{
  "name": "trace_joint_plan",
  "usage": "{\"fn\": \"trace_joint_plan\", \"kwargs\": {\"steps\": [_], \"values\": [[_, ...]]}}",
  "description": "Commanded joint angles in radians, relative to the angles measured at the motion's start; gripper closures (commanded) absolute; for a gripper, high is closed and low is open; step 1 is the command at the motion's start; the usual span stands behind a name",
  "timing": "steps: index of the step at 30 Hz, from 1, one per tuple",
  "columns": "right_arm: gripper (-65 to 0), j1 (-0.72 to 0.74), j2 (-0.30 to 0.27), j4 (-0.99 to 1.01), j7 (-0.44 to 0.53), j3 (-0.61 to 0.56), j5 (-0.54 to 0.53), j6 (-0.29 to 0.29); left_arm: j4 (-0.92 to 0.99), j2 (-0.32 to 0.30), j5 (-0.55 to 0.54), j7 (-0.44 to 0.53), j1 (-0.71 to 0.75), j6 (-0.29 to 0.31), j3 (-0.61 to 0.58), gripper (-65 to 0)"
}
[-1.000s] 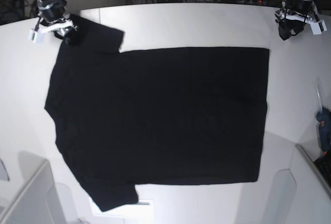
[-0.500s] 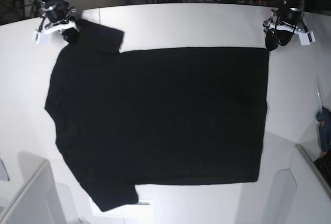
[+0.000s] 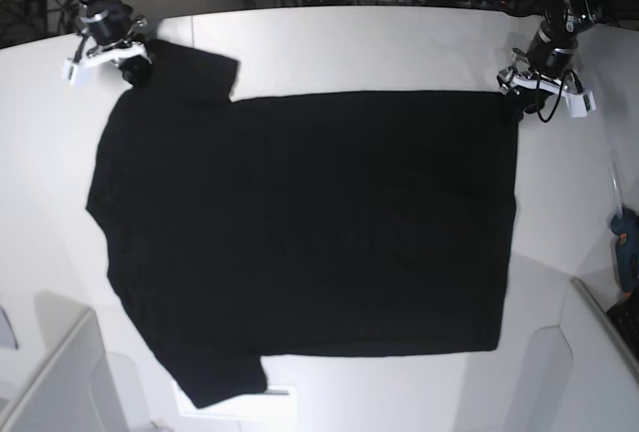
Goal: Fold the T-shirt properly
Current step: 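Move both grippers down to the shirt's shoulder corners, then grasp the shoulder corners with both grippers and drag toward the robot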
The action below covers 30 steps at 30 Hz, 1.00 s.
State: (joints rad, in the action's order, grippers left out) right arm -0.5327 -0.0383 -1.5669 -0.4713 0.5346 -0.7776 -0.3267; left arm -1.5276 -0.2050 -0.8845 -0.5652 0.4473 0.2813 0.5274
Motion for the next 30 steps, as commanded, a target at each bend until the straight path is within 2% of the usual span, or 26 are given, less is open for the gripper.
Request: {"fn": "trace_joint_plan", "kwargs": {"steps": [1, 10, 15, 18, 20, 30], "values": [[0.0, -0.011, -0.007, -0.002, -0.031, 0.0, 0.031, 0.016, 0.002, -0.007, 0.015, -0.037, 0.009, -0.014, 0.0, -36.4], [0.0, -0.011, -0.007, -0.004, -0.03, 0.0, 0.031, 0.016, 0.049, -0.004, 0.014, -0.037, -0.008, -0.014, -0.019, -35.1], [0.0, -0.011, -0.007, -0.004, -0.03, 0.0, 0.031, 0.016, 0.06, -0.001, 0.011, -0.037, -0.014, -0.014, -0.065, -13.3], [0.0, -0.011, -0.007, -0.004, -0.03, 0.006, 0.031, 0.016, 0.06, 0.0, 0.011, -0.037, -0.014, -0.014, -0.063, -3.9], [0.0, -0.011, -0.007, -0.004, -0.03, 0.008, 0.031, 0.016, 0.06, 0.0, 0.011, -0.037, -0.014, -0.014, -0.057, 0.0], [0.0, -0.033, -0.007, -0.068, -0.024, 0.009, 0.031, 0.014, 0.031, -0.012, 0.017, -0.037, 0.029, -0.014, -0.059, 0.0]]}}
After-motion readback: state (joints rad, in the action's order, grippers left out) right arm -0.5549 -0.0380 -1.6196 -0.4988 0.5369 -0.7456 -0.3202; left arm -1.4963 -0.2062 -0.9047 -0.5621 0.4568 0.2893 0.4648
